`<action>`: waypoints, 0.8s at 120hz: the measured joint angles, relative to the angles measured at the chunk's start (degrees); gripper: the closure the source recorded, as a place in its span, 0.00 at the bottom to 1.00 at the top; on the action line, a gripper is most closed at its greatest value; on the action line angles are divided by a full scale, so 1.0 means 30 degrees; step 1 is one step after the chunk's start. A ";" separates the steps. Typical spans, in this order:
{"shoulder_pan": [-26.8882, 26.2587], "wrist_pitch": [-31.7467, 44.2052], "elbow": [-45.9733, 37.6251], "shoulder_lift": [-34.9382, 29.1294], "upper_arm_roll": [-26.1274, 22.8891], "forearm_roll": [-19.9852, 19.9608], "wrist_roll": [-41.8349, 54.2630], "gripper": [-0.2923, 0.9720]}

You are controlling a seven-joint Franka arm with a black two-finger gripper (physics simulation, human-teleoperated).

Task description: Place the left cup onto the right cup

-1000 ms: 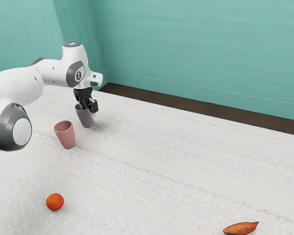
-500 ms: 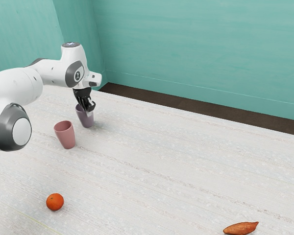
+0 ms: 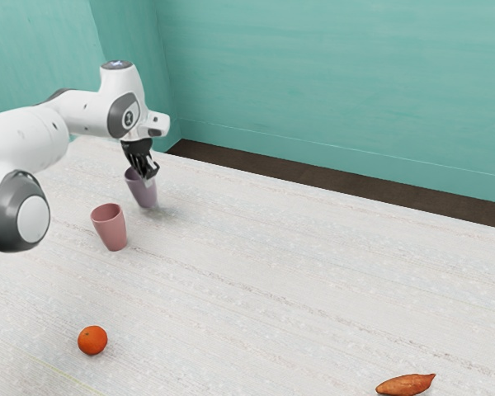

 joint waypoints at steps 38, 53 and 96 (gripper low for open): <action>-0.0791 -0.1072 -0.2086 -0.2803 0.0747 -0.0393 -0.0081 0.85; -0.0970 -0.1347 -0.3543 -0.4010 0.0911 -0.0552 -0.0143 0.85; -0.1987 -0.1571 -0.7279 -0.7188 0.2306 -0.0661 -0.0416 0.85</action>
